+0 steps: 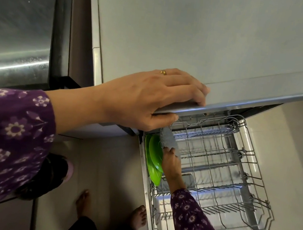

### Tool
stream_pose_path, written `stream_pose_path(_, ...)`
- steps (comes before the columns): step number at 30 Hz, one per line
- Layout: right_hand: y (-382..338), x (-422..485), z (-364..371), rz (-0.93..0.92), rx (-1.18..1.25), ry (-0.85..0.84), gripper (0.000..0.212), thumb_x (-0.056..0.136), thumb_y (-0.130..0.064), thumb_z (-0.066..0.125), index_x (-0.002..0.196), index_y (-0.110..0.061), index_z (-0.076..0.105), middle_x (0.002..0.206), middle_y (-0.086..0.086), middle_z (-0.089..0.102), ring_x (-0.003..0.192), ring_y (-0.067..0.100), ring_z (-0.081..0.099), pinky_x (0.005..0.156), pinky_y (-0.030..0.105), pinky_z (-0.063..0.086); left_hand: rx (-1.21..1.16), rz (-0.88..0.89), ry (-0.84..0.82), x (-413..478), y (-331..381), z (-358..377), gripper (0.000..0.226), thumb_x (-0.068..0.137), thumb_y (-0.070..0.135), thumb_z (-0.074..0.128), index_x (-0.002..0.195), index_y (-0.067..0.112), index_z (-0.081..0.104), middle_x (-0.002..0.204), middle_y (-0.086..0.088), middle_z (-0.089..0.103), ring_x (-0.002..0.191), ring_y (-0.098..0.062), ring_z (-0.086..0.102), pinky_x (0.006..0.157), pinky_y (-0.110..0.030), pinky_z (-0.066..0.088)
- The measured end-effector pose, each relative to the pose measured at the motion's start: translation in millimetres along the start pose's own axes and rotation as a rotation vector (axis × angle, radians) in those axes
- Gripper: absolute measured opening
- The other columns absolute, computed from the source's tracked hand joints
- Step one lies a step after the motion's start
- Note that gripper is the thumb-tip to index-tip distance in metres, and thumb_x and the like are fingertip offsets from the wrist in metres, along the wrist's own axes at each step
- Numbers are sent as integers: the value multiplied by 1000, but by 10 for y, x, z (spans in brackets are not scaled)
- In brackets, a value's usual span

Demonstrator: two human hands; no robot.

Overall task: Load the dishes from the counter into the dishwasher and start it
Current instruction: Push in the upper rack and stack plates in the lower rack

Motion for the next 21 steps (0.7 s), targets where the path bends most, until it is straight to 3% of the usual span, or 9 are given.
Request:
stream_pose_path(6,-221,-236,-86,5,2,0,37,93,-2,39,130,-4,41,125,18,46,96,33,65,79,40,54,3,-9,-9,-1,-1,-5,42,87,22,56,128,14,52,138,-1,49,128,-15,42,106,-30,36)
stream_pose_path(11,-291,-272,-103,-20,-21,16,34,96,-3,39,129,-3,43,124,17,49,96,29,66,78,35,53,-1,-9,-14,-4,4,-15,42,88,22,56,129,14,51,139,-1,49,129,-15,42,106,-30,37)
stream_pose_path(21,-21,-121,109,19,-10,-20,31,97,-4,35,127,-2,42,124,17,48,97,32,66,82,38,56,-2,4,7,-11,-4,-11,41,87,17,59,127,12,53,138,-2,50,128,-15,43,106,-28,36)
Point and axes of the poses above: each hand's wrist, its own x-axis towards the middle knuckle, its own z-axis out of the palm, y = z × x, the point moved 4 cm from there along x, towards the middle knuckle
